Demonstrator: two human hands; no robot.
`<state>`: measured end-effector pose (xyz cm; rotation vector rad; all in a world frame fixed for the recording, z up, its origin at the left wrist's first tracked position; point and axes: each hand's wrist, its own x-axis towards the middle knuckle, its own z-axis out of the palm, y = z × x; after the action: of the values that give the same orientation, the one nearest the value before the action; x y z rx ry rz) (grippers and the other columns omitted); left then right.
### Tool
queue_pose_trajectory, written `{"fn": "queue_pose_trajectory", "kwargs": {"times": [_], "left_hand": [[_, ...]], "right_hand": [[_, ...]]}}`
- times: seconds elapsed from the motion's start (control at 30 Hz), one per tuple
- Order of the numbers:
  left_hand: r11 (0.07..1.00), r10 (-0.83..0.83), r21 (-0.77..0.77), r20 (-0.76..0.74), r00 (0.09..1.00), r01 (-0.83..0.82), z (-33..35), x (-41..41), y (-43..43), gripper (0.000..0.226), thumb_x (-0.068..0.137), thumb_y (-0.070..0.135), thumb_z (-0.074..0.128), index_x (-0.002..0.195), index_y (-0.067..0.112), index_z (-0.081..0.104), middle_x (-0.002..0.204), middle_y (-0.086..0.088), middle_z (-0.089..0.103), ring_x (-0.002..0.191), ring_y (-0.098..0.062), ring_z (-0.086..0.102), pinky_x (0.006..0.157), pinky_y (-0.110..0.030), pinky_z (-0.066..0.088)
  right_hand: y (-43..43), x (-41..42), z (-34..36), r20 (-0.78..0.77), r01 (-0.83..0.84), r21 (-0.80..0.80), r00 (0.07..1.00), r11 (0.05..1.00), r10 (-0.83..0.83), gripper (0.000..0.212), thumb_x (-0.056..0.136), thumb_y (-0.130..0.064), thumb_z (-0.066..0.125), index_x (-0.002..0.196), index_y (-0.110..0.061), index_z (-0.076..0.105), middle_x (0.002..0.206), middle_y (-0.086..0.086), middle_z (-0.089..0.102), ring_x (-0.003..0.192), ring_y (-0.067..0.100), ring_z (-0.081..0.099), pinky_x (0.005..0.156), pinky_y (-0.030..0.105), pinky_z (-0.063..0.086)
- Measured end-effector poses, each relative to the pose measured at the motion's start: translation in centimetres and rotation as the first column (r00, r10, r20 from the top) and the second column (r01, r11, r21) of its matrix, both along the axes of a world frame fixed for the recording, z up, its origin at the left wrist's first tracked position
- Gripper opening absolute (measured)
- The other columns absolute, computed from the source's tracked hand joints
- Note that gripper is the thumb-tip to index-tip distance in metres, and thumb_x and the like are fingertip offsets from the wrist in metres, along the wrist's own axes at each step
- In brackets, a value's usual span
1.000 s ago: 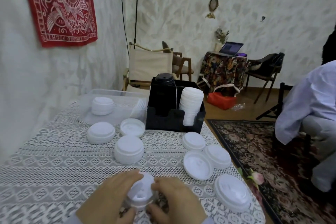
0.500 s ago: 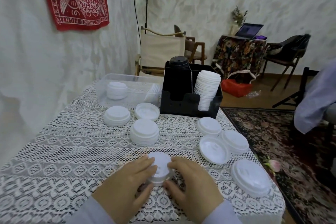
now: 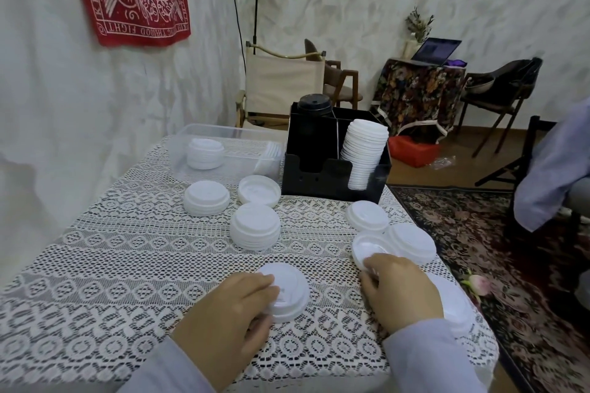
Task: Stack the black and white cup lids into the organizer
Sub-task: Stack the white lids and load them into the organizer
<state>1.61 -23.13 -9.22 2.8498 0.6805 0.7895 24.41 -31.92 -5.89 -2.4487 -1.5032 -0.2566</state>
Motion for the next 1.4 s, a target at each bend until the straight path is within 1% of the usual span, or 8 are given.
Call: {"fn": "queue_pose_trajectory", "kwargs": {"times": [0.1, 0.2, 0.4, 0.57, 0.97, 1.07, 1.23, 1.4], "left_hand": [[1.0, 0.021, 0.0, 0.0, 1.0, -0.021, 0.2, 0.0, -0.2, 0.039, 0.079, 0.036, 0.045, 0.101, 0.02, 0.073, 0.104, 0.009, 0.068, 0.095, -0.005, 0.063, 0.081, -0.02, 0.054], [0.999, 0.045, 0.007, 0.015, 0.999, -0.045, 0.3, 0.0, -0.5, 0.041, 0.08, 0.035, 0.043, 0.105, 0.017, 0.071, 0.104, 0.008, 0.069, 0.095, -0.004, 0.063, 0.085, -0.02, 0.051], [0.997, 0.07, 0.005, 0.162, 0.984, -0.072, 1.0, -0.1, -0.6, 0.052, 0.084, 0.031, 0.047, 0.134, 0.014, 0.043, 0.13, 0.001, 0.056, 0.12, -0.008, 0.049, 0.105, -0.023, 0.035], [1.0, -0.012, -0.013, 0.266, 0.964, 0.016, 1.8, 0.2, -1.2, 0.068, 0.084, 0.03, 0.054, 0.143, 0.01, 0.028, 0.144, -0.002, 0.039, 0.137, -0.005, 0.031, 0.112, -0.016, 0.022], [0.955, -0.152, -0.19, 0.347, 0.926, 0.228, 1.7, 0.6, -1.7, 0.082, 0.071, 0.052, 0.073, 0.138, 0.019, 0.037, 0.141, 0.007, 0.043, 0.133, -0.011, 0.039, 0.108, -0.028, 0.033], [0.956, -0.11, -0.215, 0.364, 0.925, 0.199, 1.9, 0.5, -1.7, 0.084, 0.069, 0.059, 0.071, 0.137, 0.024, 0.036, 0.141, 0.016, 0.039, 0.131, -0.003, 0.038, 0.108, -0.019, 0.031], [0.98, -0.007, -0.181, 0.356, 0.935, 0.076, 2.4, 0.5, -1.6, 0.081, 0.07, 0.059, 0.068, 0.135, 0.022, 0.037, 0.132, 0.016, 0.045, 0.126, 0.006, 0.037, 0.107, -0.011, 0.027], [0.943, 0.304, -0.241, 0.354, 0.885, -0.228, 3.0, 1.3, -1.2, 0.085, 0.066, 0.063, 0.064, 0.13, 0.01, 0.046, 0.121, 0.008, 0.046, 0.112, 0.0, 0.038, 0.097, -0.008, 0.028]], "right_hand": [[-0.1, 0.1, -0.2, -0.02, 0.056, 0.017, 0.998, 0.998, -0.056, 0.024, 0.095, -0.037, 0.043, 0.086, -0.024, 0.061, 0.09, -0.007, 0.066, 0.085, 0.015, 0.058, 0.061, 0.025, 0.04], [-0.3, -0.2, 0.0, -0.315, -0.004, 0.325, 0.943, 0.946, 0.112, 0.013, 0.09, -0.029, 0.058, 0.085, -0.025, 0.069, 0.078, -0.008, 0.07, 0.078, 0.013, 0.065, 0.068, 0.029, 0.05], [0.2, -2.3, 3.0, -0.871, 0.165, 0.487, 0.162, 0.858, 0.464, 0.023, 0.089, -0.011, 0.057, 0.077, -0.015, 0.077, 0.074, 0.007, 0.072, 0.065, 0.018, 0.065, 0.06, 0.029, 0.056], [1.6, -3.5, 3.6, -0.895, 0.124, 0.421, -0.103, 0.899, 0.434, 0.022, 0.086, -0.01, 0.056, 0.078, -0.009, 0.077, 0.075, 0.009, 0.071, 0.061, 0.015, 0.064, 0.049, 0.026, 0.054], [5.6, -5.3, 3.9, -0.893, -0.497, 0.224, 0.24, 0.838, 0.381, 0.015, 0.085, -0.036, 0.057, 0.091, -0.046, 0.066, 0.078, 0.011, 0.057, 0.073, 0.028, 0.048, 0.069, 0.042, 0.038], [6.4, -5.8, 4.0, -0.847, -0.49, 0.207, 0.344, 0.847, 0.406, 0.022, 0.098, -0.012, 0.046, 0.105, -0.029, 0.057, 0.077, -0.002, 0.056, 0.068, 0.015, 0.052, 0.069, 0.03, 0.042], [6.3, -6.1, 3.2, -0.838, -0.262, 0.364, 0.326, 0.894, 0.437, 0.012, 0.09, -0.026, 0.057, 0.093, -0.038, 0.06, 0.076, -0.003, 0.059, 0.066, 0.014, 0.054, 0.069, 0.032, 0.043], [3.0, -5.2, 1.9, -0.699, -0.277, 0.561, 0.347, 0.78, 0.625, 0.035, 0.075, -0.034, 0.069, 0.108, -0.04, 0.058, 0.112, -0.019, 0.061, 0.104, 0.0, 0.057, 0.082, 0.017, 0.049]]}}
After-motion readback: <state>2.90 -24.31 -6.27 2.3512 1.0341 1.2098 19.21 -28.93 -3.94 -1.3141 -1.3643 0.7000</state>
